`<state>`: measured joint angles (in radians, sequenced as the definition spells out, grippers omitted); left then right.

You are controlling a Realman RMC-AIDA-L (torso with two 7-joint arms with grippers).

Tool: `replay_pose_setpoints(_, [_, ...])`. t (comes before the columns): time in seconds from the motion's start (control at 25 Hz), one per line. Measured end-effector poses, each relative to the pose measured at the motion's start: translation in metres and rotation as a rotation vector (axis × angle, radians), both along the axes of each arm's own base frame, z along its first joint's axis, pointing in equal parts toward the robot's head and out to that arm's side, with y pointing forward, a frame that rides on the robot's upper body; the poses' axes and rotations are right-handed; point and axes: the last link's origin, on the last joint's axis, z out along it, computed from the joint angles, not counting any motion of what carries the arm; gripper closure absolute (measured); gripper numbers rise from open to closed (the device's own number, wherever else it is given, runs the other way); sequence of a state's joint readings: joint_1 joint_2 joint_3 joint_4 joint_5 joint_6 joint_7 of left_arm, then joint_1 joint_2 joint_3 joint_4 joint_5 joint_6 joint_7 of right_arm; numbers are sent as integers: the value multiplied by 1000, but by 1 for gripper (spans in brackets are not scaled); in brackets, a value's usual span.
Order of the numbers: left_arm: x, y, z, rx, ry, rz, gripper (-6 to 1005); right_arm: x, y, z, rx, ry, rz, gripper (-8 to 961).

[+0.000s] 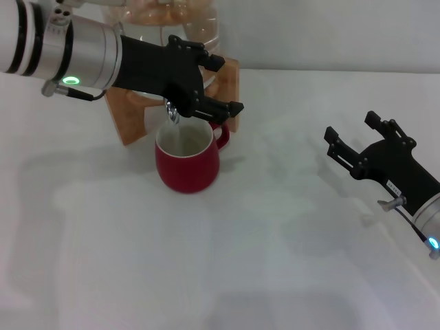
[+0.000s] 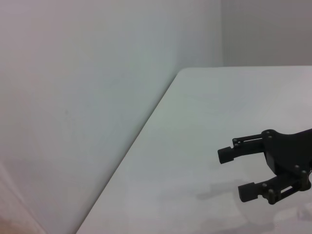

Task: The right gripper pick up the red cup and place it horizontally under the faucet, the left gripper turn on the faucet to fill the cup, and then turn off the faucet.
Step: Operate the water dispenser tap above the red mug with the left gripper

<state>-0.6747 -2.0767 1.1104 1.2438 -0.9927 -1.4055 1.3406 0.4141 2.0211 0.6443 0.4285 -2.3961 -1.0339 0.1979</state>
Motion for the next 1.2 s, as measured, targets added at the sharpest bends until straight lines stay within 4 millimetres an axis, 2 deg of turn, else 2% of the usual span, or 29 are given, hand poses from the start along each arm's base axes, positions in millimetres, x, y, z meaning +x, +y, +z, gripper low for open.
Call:
replay_pose_setpoints(0.32, [-6, -12, 12, 34, -53, 6, 150, 3, 0, 1, 3, -6, -6, 112])
replay_pose_setpoints(0.8, [-41, -46, 22, 80, -103, 79, 151, 3, 0, 0, -3, -12, -4, 112])
replay_pose_setpoints(1.2, [-53, -54, 23, 87, -122, 111, 151, 2, -1, -3, -14, -16, 0, 112])
